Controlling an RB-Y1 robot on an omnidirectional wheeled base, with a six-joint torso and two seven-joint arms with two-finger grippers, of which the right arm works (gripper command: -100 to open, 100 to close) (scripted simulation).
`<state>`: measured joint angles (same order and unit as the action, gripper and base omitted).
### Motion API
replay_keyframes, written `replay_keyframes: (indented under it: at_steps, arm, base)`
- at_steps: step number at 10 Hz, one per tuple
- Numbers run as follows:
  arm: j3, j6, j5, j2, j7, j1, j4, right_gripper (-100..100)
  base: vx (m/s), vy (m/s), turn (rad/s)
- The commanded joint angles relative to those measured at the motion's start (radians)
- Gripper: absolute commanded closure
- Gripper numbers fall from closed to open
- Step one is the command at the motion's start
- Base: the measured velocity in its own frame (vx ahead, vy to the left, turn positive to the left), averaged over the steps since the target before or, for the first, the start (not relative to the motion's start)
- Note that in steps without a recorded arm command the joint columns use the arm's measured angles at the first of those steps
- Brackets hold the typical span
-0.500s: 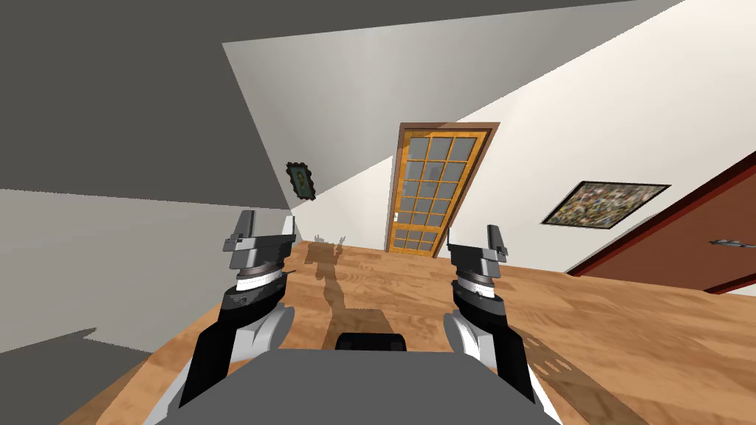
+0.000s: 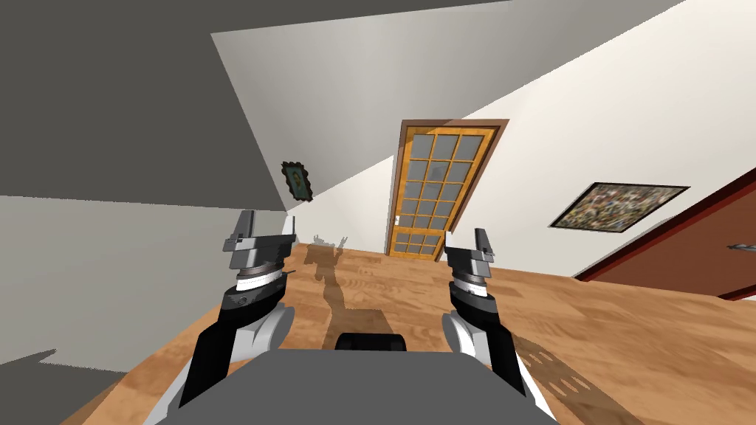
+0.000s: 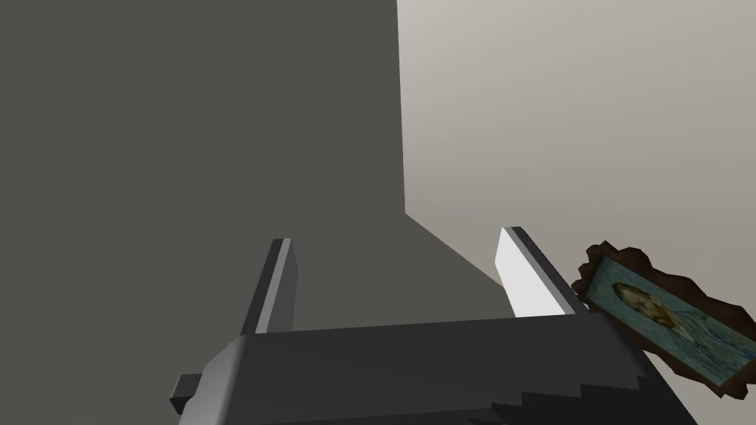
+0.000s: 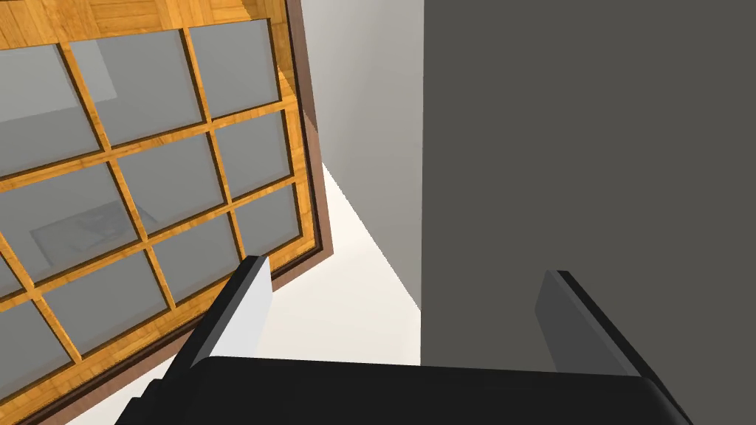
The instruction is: Pull the door open
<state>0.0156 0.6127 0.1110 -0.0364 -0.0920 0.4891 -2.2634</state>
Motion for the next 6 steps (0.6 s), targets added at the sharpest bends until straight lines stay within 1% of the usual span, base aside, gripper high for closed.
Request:
replay_keyframes:
  at_steps: [1, 2, 3, 6]
  arm:
    - [0.002, 0.006, -0.006, -0.006, 0.039, -0.005, 0.033, -100]
    - [0.003, 0.008, -0.008, -0.008, 0.051, -0.007, 0.044, -100]
    - [0.005, 0.013, -0.013, -0.013, 0.075, -0.011, 0.067, -100]
    - [0.008, 0.021, -0.020, -0.020, 0.120, -0.018, 0.109, -100]
  base:
    - [0.195, 0.027, -0.003]
    - [0.152, 0.010, -0.005]
    - [0.136, -0.010, -0.005]
    - [0.116, 0.000, -0.002]
